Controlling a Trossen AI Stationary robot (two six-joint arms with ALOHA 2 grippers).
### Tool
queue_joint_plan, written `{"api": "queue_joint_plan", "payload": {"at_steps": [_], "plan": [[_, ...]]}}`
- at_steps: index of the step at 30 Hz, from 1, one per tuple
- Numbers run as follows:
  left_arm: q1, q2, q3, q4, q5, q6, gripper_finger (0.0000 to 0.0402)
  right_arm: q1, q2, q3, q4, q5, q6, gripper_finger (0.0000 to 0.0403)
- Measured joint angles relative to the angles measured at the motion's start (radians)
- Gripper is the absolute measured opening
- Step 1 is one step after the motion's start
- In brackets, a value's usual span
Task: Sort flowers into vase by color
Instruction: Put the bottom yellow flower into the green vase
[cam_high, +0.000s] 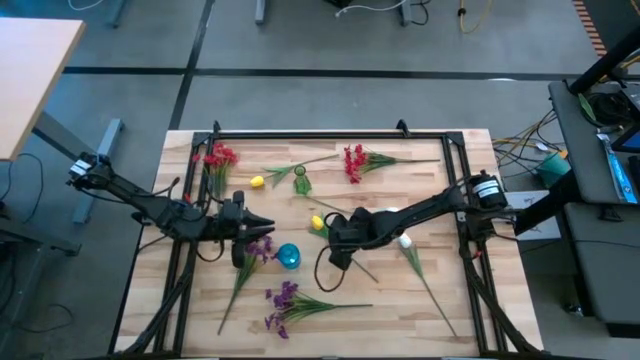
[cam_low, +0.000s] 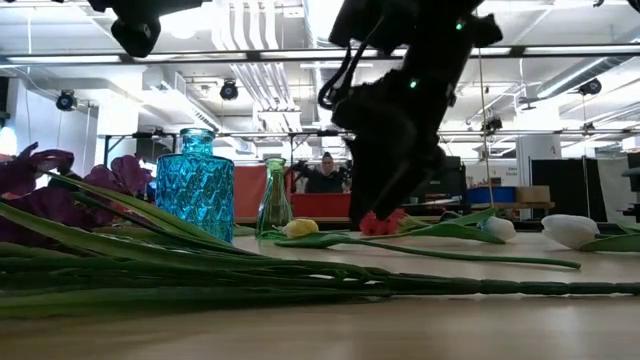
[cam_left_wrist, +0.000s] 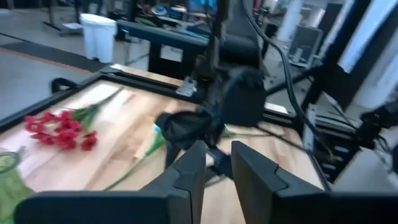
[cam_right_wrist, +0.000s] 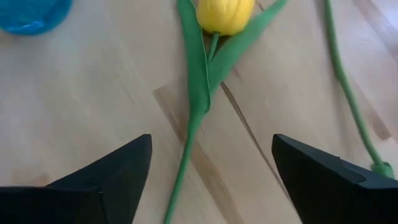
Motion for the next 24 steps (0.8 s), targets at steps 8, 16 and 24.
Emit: {"api": "queue_joint_plan", "payload": {"at_steps": [8,16,24], "plan": [[0.0,-0.009,0.0,-0.004,-0.031,0.029,0.0077,-0.033,0.045,0.011,0.079,0.019,-0.01,0.0291],[0.0,-0.01,0.0,-0.017,-0.032,0.03,0.0077,-0.033,0.103,0.014,0.1,-0.007,-0.006,0.0192],[0.002,-0.01,0.0,-0.017,-0.067,0.029,0.0078,-0.033,0.108,0.022,0.104,-0.007,0.004,0.0077]]}}
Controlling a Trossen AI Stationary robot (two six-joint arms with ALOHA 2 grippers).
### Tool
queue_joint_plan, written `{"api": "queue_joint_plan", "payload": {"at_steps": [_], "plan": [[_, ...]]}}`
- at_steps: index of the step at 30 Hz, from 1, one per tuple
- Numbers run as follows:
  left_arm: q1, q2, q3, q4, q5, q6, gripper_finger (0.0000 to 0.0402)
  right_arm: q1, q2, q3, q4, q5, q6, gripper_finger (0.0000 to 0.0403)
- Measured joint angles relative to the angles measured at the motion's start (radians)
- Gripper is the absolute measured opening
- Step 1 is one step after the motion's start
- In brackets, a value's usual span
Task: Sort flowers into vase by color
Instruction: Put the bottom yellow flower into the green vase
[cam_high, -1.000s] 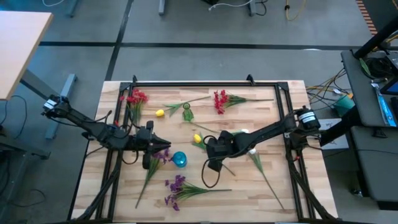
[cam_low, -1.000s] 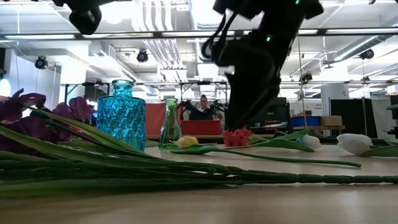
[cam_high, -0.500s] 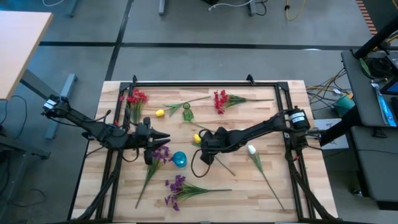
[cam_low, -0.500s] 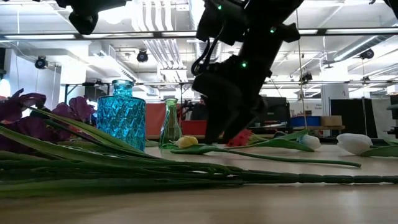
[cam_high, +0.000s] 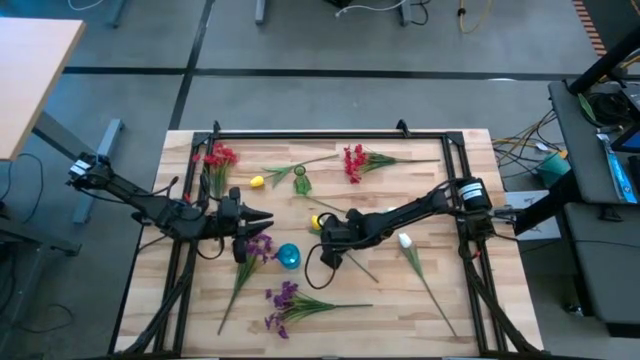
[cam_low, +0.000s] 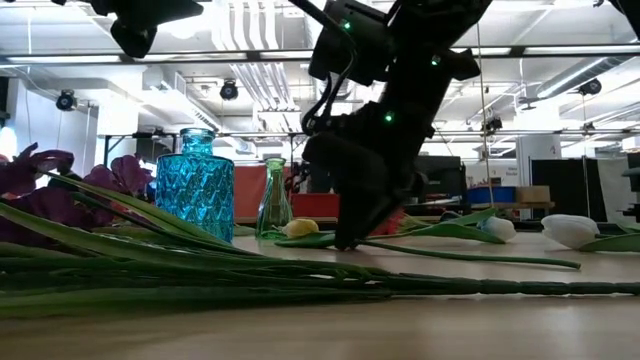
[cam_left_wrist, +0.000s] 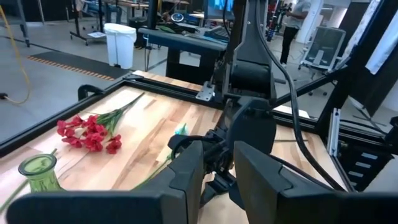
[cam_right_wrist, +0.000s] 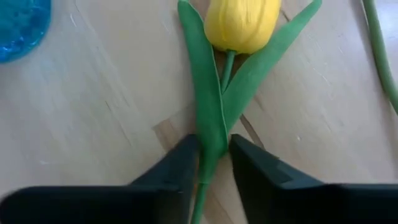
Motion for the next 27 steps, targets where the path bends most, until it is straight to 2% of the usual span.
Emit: {"api": "queue_joint_plan", "payload": {"at_steps": [3,9,13,16,20,24,27], "plan": [[0.0,0.0,0.0,-0.001,0.0,-0.001,0.0078,-0.001,-0.023,-0.004,-0.019,-0.003,-0.013,0.0023],[-0.001,0.0,0.0,-0.001,-0.012,-0.009,0.0078,0.0,-0.176,-0.012,-0.067,-0.005,-0.061,0.0016],[-0.001,0.0,0.0,-0.002,-0.013,-0.014,0.0078,-0.001,-0.321,-0.049,0.043,0.0,-0.154,0.0014],[-0.001,-0.002,0.0,-0.003,-0.013,-0.018,0.0078,-0.014,-0.425,-0.131,0.308,0.005,-0.276,0.0014],[-0.001,-0.016,0.0,-0.002,-0.013,-0.019,0.0078,-0.055,-0.502,-0.317,0.862,0.005,-0.423,0.0013],[-0.001,-0.04,0.002,-0.002,-0.013,-0.033,0.0078,-0.123,-0.482,-0.457,1.341,0.001,-0.482,0.0013],[-0.001,-0.057,0.005,-0.003,-0.013,-0.049,0.0078,-0.177,-0.434,-0.501,1.525,0.0,-0.478,0.0013]]}}
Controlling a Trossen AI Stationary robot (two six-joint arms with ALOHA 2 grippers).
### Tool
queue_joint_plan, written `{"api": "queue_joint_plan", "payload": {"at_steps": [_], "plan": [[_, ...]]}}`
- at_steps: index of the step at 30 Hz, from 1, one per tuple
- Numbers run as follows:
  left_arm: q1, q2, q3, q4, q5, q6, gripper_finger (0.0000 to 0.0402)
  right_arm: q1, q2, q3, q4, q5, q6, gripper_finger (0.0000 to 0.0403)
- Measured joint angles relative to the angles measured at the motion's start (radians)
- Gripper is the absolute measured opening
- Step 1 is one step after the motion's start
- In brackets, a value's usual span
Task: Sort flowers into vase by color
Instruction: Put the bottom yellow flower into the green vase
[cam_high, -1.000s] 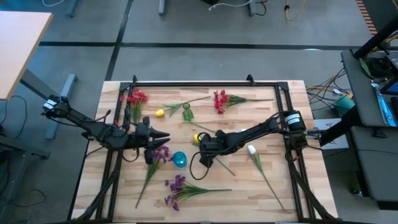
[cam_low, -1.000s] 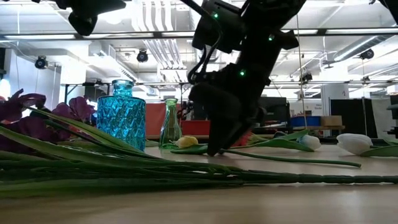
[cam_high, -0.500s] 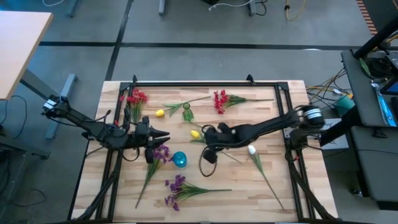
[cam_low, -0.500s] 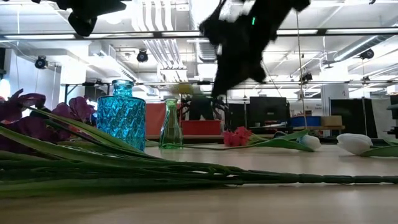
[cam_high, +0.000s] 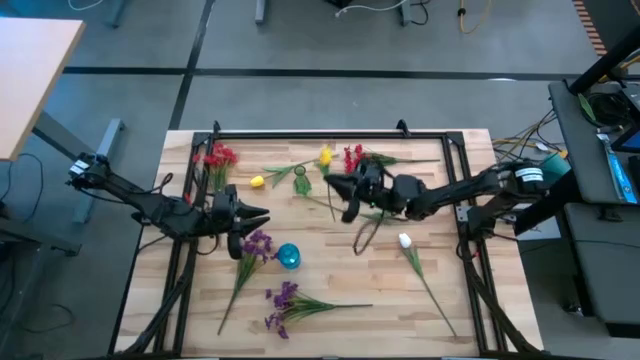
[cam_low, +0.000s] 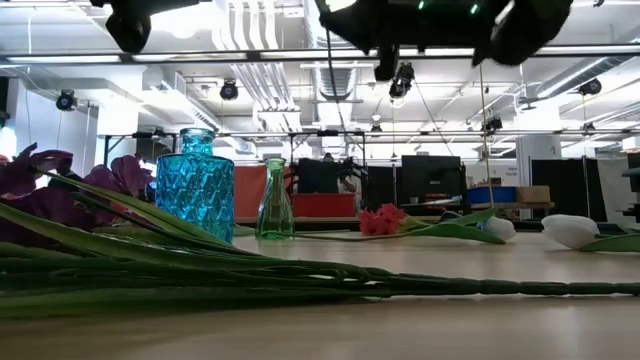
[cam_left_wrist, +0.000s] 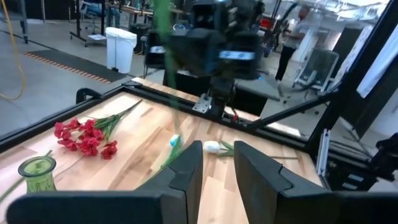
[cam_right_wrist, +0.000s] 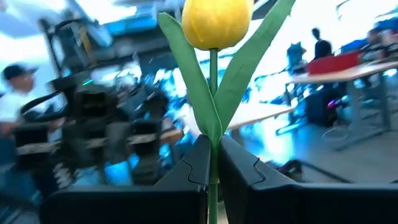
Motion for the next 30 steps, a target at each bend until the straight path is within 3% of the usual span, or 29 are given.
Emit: {"api": "queue_joint_plan", "payload": {"at_steps": [12,20,30], "plan": [[0.0,-0.009,0.0,-0.008,0.0,0.001,0.0078,-0.125,0.255,0.076,0.42,-0.056,-0.022,0.0013],[0.0,-0.009,0.0,-0.021,0.0,0.001,0.0077,-0.178,0.341,0.214,0.417,-0.096,-0.045,0.0013],[0.0,-0.01,0.0,-0.054,0.0,0.001,0.0077,-0.194,0.346,0.329,0.295,-0.1,-0.271,0.0013]]}}
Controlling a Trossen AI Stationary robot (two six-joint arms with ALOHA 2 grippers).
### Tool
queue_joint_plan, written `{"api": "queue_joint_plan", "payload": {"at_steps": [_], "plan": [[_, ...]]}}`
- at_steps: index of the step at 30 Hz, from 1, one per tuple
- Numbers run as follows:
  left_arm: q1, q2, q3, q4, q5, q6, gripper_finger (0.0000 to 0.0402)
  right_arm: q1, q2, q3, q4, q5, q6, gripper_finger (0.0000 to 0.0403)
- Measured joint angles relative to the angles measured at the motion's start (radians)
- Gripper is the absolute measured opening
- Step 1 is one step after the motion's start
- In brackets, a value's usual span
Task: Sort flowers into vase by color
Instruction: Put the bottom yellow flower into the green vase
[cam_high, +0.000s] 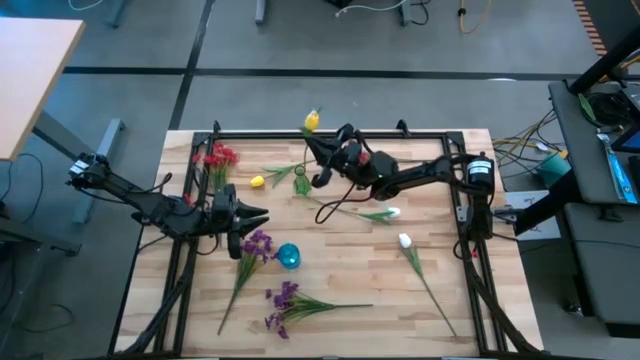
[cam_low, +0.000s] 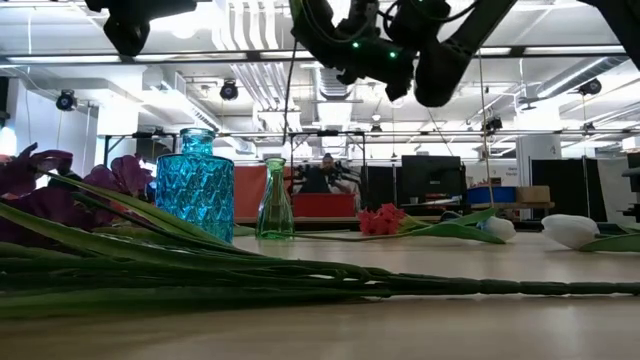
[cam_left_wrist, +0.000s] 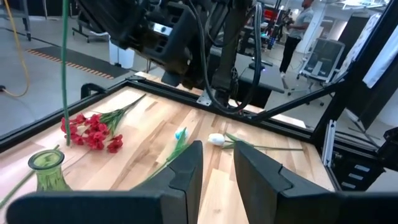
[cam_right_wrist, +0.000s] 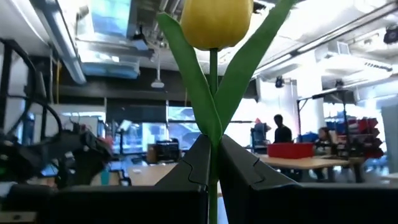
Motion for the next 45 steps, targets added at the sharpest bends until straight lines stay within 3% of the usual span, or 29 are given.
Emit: {"api": "queue_joint_plan", "payload": {"at_steps": [4,16,45], "plan": [[0.0,0.0,0.0,-0.003,0.0,0.001,0.0077,-0.006,0.014,0.043,-0.017,-0.003,-0.066,0.0013],[0.0,0.0,0.0,-0.005,0.0,0.001,0.0077,-0.028,0.136,0.108,0.0,-0.007,-0.043,0.0013],[0.0,0.0,0.0,-0.005,0.0,0.003,0.0078,-0.028,0.137,0.103,-0.103,0.002,-0.046,0.0018]]}}
